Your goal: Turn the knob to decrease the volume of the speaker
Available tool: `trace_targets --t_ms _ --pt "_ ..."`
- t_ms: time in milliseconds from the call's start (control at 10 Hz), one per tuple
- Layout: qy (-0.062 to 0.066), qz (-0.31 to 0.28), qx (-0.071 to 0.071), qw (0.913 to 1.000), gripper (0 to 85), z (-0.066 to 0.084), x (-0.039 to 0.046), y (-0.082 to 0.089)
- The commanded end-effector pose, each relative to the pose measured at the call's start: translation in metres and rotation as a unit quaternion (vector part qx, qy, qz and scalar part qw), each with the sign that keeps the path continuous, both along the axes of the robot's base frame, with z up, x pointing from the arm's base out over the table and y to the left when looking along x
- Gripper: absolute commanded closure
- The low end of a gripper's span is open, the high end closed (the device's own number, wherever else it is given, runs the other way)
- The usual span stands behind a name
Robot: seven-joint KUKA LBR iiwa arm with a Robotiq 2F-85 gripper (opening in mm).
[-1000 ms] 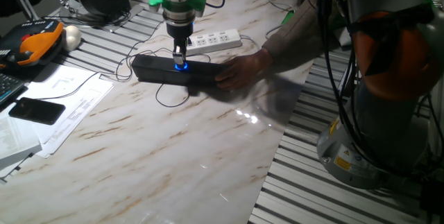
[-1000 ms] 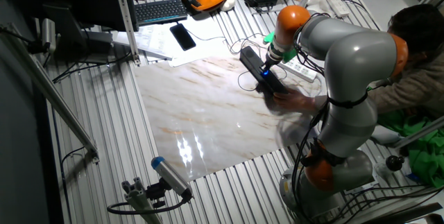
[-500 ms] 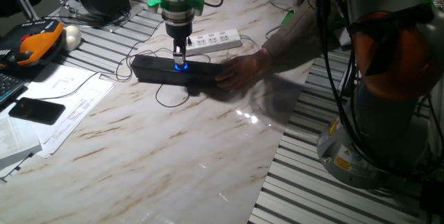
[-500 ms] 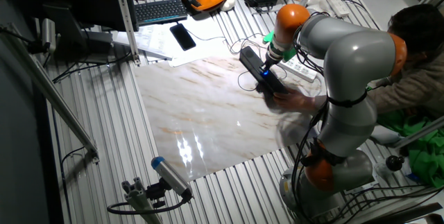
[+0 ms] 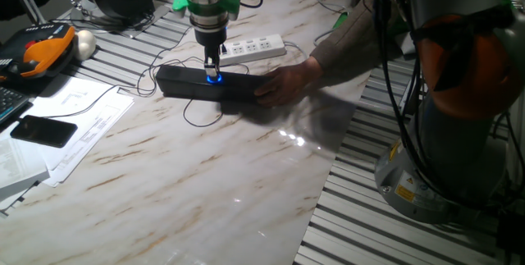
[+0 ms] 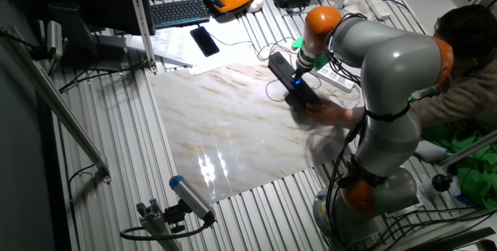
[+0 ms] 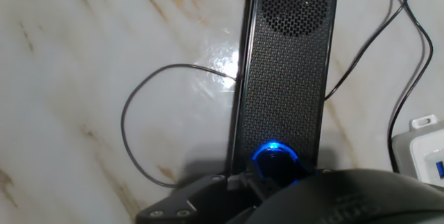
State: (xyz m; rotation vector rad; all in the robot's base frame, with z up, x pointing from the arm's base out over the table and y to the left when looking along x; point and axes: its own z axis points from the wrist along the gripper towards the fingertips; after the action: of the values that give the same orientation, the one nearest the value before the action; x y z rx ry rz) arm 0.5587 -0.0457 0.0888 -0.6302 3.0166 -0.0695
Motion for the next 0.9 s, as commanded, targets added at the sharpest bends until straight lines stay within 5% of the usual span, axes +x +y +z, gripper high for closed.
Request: trace_targets --t_ms 0,200,400,600,800 --pt "0.001 -0.005 0.0 1.0 34.0 0.002 0.0 0.0" --pt "0.014 -0.036 -0.003 0.9992 34.0 0.016 0.0006 0.002" --pt "0.03 -0.14 0.008 0.9896 34.0 0.031 -0.0026 0.009" --pt "0.022 -0.254 0.016 0.9668 34.0 0.033 -0.0044 0.011" --pt "0.006 -0.381 0.015 0.9245 34.0 0.027 -0.0038 0.011"
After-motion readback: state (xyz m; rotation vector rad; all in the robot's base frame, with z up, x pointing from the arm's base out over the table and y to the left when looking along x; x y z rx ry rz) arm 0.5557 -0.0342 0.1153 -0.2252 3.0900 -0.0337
